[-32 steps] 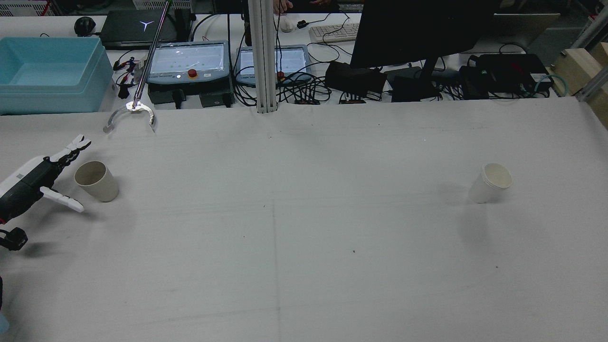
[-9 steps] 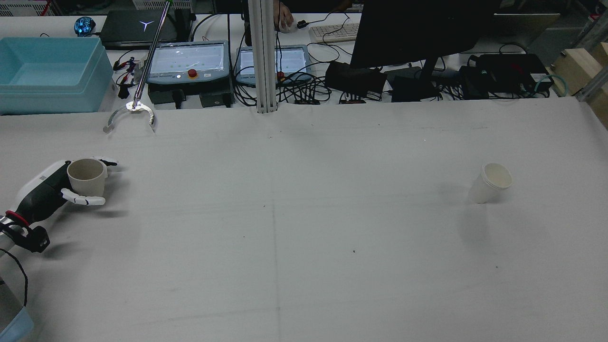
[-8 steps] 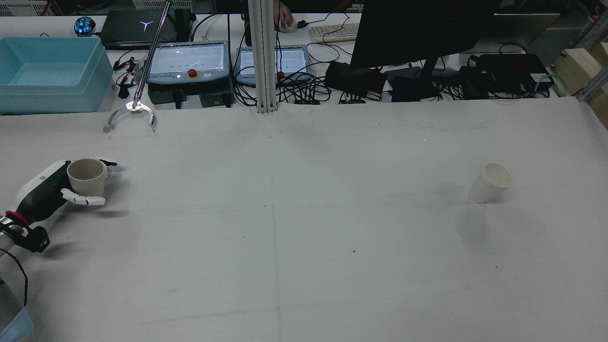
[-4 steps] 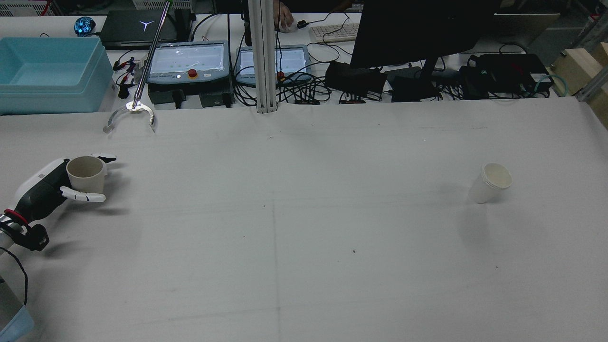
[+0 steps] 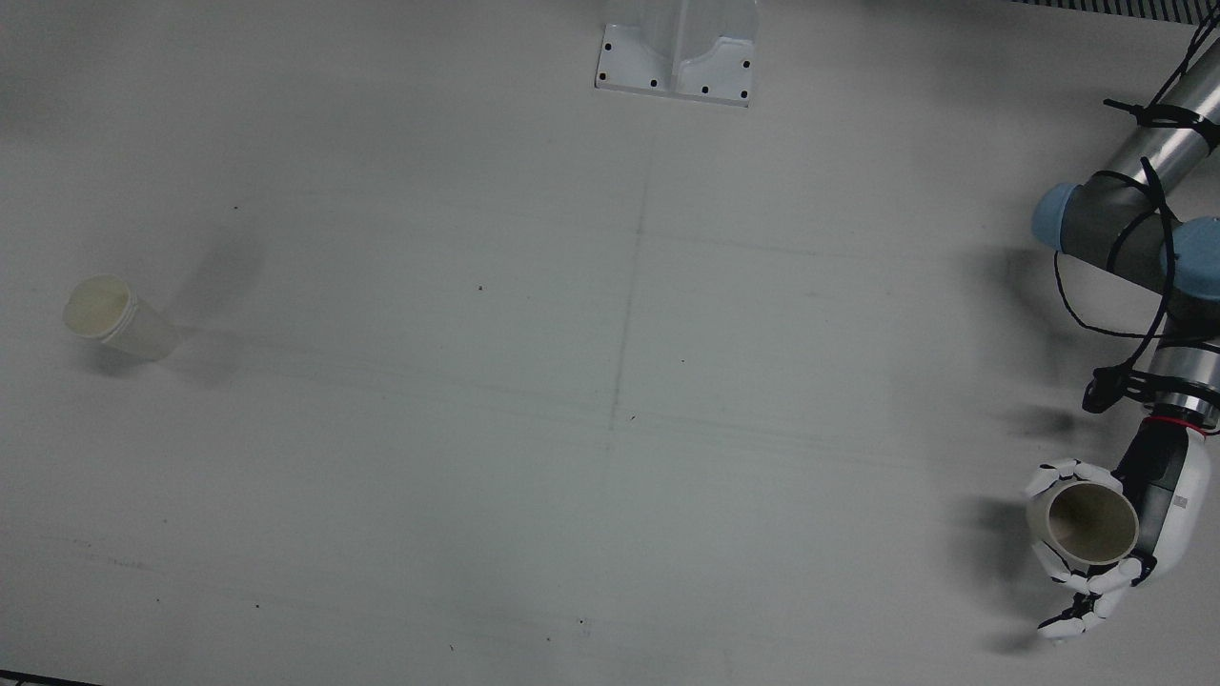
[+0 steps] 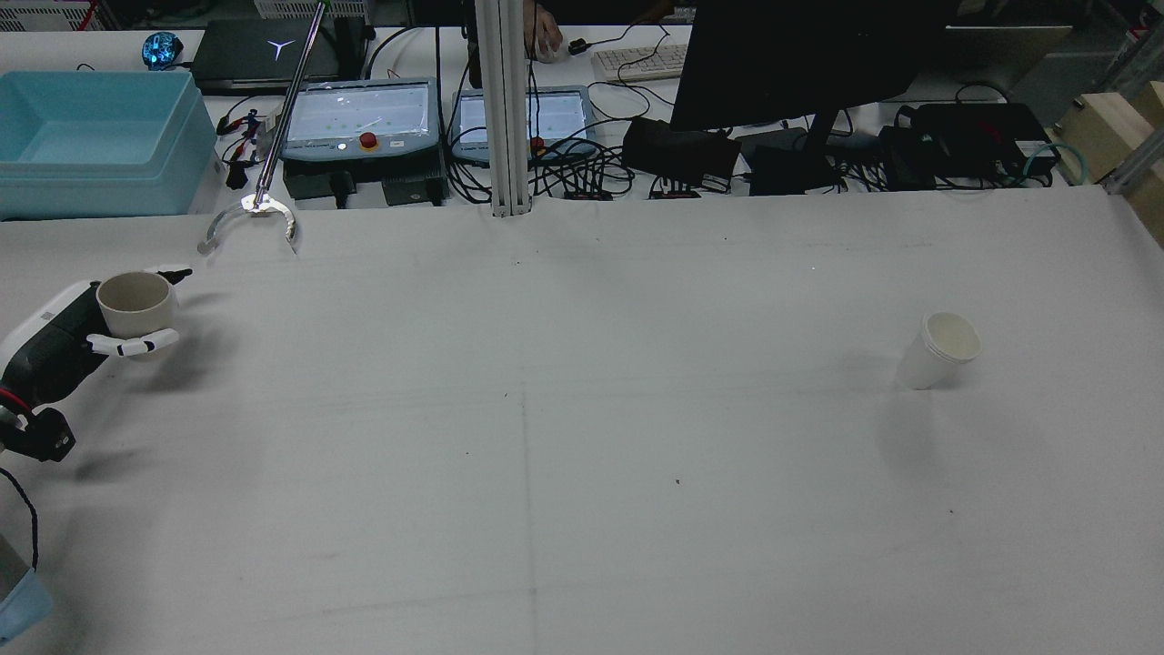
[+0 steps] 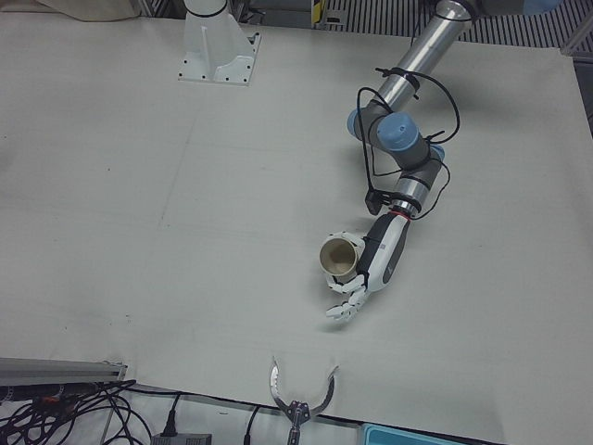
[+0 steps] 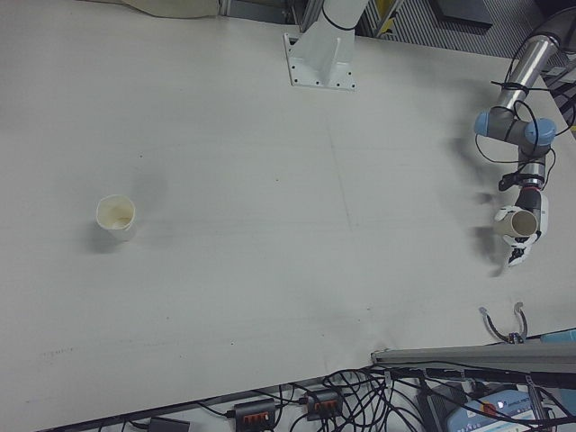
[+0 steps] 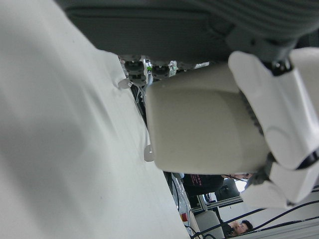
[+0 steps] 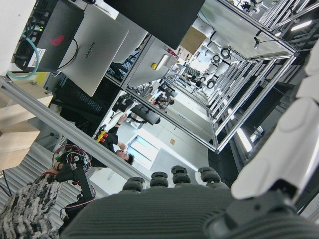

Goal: Pour water

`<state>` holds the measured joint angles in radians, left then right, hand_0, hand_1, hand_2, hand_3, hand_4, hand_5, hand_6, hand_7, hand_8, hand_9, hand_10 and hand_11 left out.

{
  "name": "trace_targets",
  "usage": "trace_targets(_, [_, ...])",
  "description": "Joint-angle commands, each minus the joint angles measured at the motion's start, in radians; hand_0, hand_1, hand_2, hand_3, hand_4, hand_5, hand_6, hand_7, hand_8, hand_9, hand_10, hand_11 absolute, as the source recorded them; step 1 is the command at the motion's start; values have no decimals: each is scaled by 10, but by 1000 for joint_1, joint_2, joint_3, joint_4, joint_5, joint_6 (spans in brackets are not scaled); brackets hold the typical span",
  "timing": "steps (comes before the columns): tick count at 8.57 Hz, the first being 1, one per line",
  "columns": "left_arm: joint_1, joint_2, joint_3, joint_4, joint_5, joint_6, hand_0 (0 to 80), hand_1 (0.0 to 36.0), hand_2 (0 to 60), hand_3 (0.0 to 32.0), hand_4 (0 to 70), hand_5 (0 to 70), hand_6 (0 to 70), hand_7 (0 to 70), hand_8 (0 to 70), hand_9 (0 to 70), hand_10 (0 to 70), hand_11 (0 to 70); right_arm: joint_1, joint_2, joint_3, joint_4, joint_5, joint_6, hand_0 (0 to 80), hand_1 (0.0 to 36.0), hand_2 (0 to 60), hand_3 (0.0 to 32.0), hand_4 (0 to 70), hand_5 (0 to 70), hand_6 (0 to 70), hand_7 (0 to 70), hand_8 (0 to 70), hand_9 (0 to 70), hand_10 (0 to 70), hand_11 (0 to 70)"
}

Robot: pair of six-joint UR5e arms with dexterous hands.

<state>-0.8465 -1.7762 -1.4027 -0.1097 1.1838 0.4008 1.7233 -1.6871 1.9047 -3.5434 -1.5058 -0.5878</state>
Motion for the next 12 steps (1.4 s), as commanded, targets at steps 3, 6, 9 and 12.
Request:
trace_targets(3, [-20,-19,-1,-31,-160,-202,440,125,451,0,492,700,123,231,84,153,77,115,-99,102,-25,3,1,-3,407,86,115,0,64,0,36,75,17,49,10,25])
trace_targets(6, [-20,-22,-4,-22,-171,-243,440,112,414,0,509,700,120,228,80,147,81,118,-126,136,-23,8,18,3,411,90,119,0,64,1,37,75,20,54,12,28])
trace_targets(9, [-20,-14,-71,5,-168,-243,454,90,336,0,560,700,141,246,101,174,93,135,-186,169,-138,114,80,100,401,90,136,0,44,0,29,65,35,75,47,78])
trace_targets(12, [-62,-16,-116,19,-156,-237,452,94,352,0,562,700,145,249,104,178,93,135,-350,161,-315,298,182,227,436,104,138,0,75,0,44,86,44,90,67,109])
